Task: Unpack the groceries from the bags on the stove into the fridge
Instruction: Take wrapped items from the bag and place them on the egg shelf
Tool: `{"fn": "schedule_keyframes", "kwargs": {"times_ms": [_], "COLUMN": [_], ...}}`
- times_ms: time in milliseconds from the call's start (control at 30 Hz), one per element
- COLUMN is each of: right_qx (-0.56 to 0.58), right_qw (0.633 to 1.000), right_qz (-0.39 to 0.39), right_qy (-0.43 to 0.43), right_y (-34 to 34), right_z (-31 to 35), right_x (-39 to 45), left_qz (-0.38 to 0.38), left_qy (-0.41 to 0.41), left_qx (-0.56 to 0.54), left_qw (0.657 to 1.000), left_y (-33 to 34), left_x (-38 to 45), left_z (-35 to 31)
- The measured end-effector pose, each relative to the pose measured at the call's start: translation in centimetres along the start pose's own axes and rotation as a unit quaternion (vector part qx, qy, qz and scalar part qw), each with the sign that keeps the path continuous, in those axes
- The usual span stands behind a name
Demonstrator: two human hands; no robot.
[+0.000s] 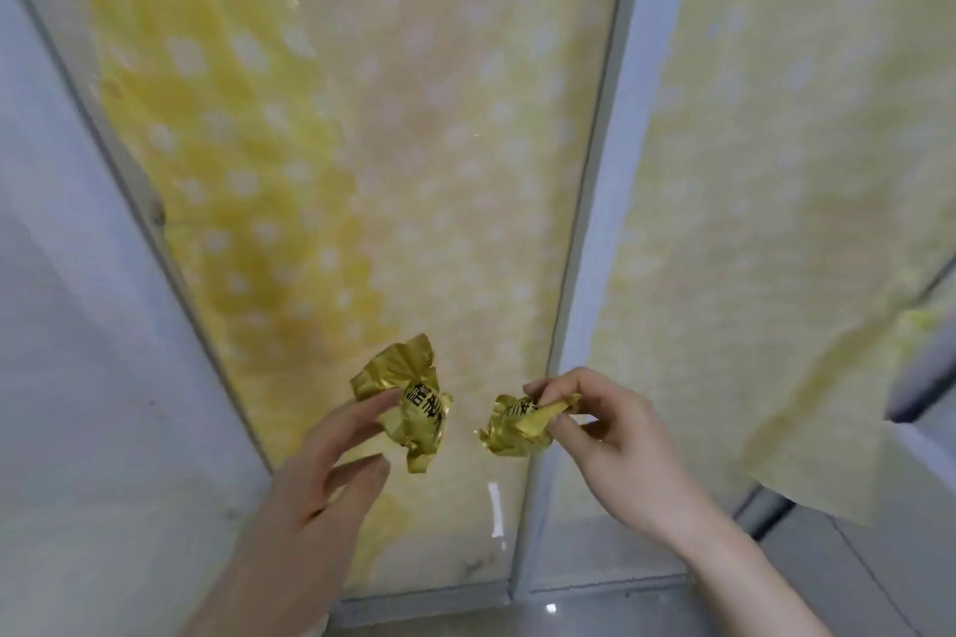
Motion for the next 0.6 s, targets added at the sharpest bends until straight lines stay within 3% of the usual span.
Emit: {"fn": "schedule_keyframes", "kwargs": {"times_ms": [167, 333, 600], "right_qx": [-0.027, -0.075, -0.154], "right_qw": [0.988, 0.954, 0.874], "right_qz": [-0.146, -0.282, -0.449], "right_qy": [0.037, 0.066, 0.105], "right_y": [-9.5, -16.2, -21.2], "right_z": [-1.0, 0.0, 3.3], "right_x": [-1.2, -3.1, -8.0], "left_qz": [0.146, 0.279, 0.405], "left_qy": [0.074, 0.133, 0.195], "left_qx": [-0.035, -0.088, -0.174], "left_qw": [0.986, 0.947, 0.876], "left_y": [8.9, 16.4, 26.1], "left_x": [8.5, 14.8, 19.0], "left_z": [-2.3, -6.5, -12.2]}}
Point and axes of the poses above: each hand's wrist, its own x-axis towards the middle knuckle, its own y-axis out of the palm, z = x × y, the point moved 6 cm from there along x, towards the middle knuckle, and after that the axes turned 4 degrees about y, right-handed, at the moved point
